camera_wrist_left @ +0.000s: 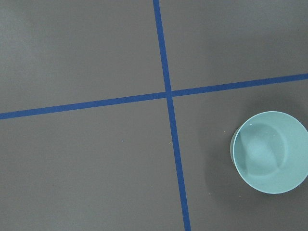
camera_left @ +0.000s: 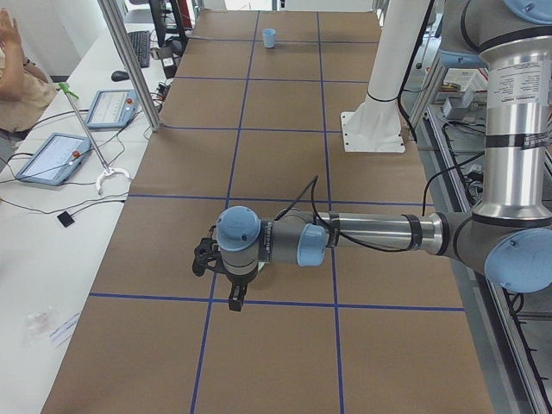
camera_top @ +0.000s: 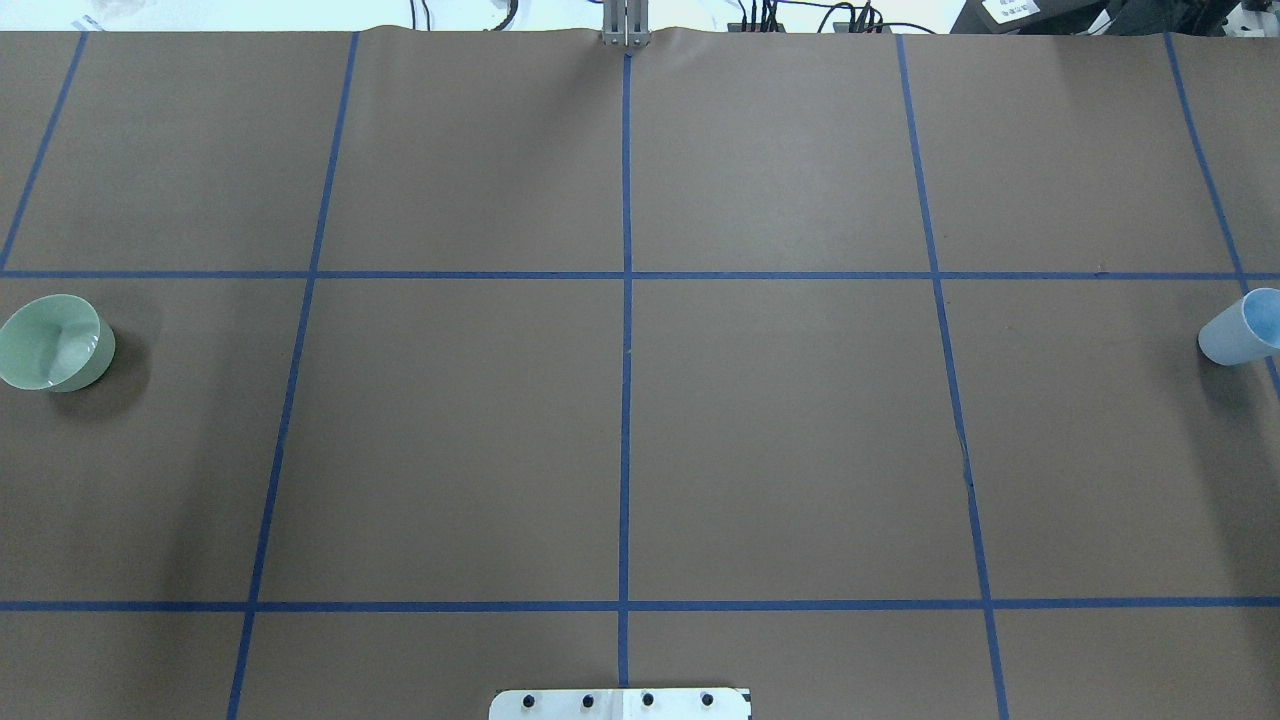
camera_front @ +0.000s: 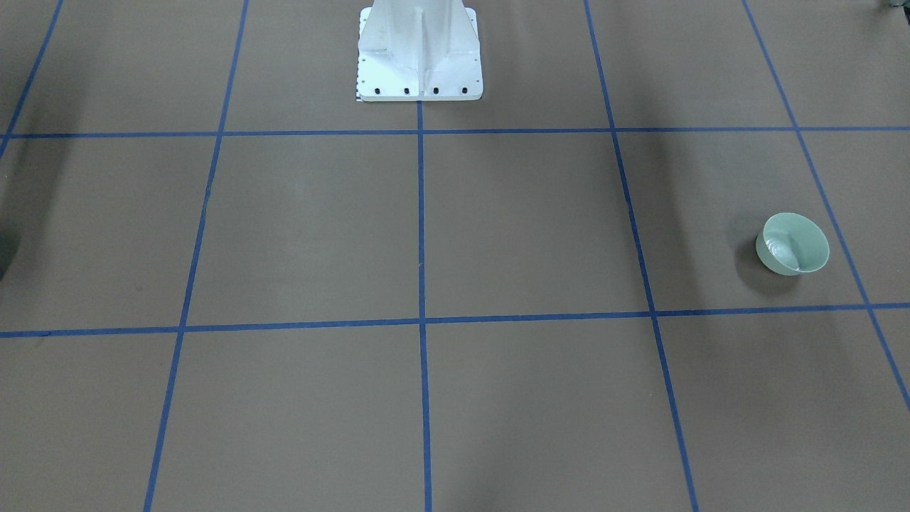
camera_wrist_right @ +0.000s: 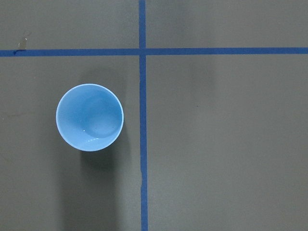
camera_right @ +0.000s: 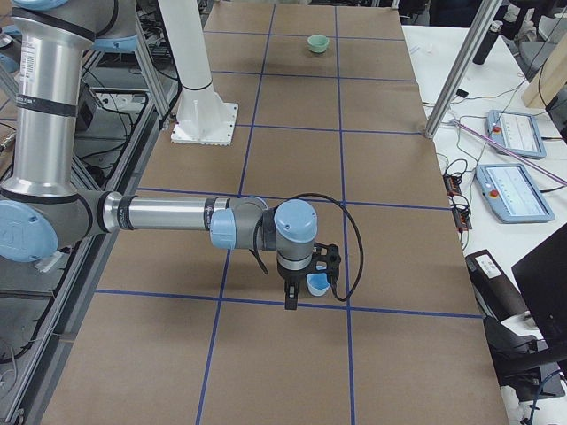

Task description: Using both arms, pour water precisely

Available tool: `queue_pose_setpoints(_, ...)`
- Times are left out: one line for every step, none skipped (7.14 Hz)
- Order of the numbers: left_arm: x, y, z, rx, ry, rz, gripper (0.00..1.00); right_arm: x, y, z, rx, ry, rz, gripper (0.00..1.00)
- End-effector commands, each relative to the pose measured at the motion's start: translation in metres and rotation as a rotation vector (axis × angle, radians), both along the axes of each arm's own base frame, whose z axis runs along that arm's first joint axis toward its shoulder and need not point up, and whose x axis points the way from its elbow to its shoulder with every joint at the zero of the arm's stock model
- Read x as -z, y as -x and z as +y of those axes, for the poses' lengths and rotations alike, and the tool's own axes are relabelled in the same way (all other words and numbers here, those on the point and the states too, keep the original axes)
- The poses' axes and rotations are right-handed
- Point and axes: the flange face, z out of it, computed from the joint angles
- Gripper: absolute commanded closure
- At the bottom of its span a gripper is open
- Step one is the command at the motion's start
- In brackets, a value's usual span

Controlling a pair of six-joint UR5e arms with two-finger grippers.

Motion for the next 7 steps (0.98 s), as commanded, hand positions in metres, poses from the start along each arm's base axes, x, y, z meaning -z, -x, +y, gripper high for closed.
queue_pose_setpoints(0.002, -0.001, 0.0, -0.001, -0.004, 0.001, 0.0, -0.001, 0.0, 0.0, 0.0, 0.002, 0.0, 0.0)
queue_pose_setpoints(0.003, 0.0, 0.003, 0.0, -0.005, 0.003, 0.0, -0.001, 0.0, 0.0, 0.0, 0.003, -0.001, 0.0)
queue_pose_setpoints(0.012, 0.0, 0.008, 0.001, -0.022, -0.002, 0.0, -0.002, 0.0, 0.004, 0.001, 0.004, -0.001, 0.0)
queue_pose_setpoints(0.017, -0.001, 0.015, -0.002, -0.034, -0.006, 0.0, 0.002, 0.0, 0.0, 0.001, -0.005, 0.0, 0.0)
queue_pose_setpoints(0.019, -0.002, 0.016, -0.001, -0.036, 0.003, 0.0, 0.004, 0.001, -0.001, 0.002, -0.01, -0.002, 0.0)
queue_pose_setpoints(0.022, -0.002, 0.014, -0.002, -0.04, 0.006, 0.0, 0.01, 0.002, -0.003, 0.001, -0.026, -0.012, 0.0)
queue_pose_setpoints(0.031, -0.002, 0.007, 0.002, -0.057, 0.009, 0.0, 0.029, 0.001, -0.007, 0.001, -0.114, -0.01, 0.0)
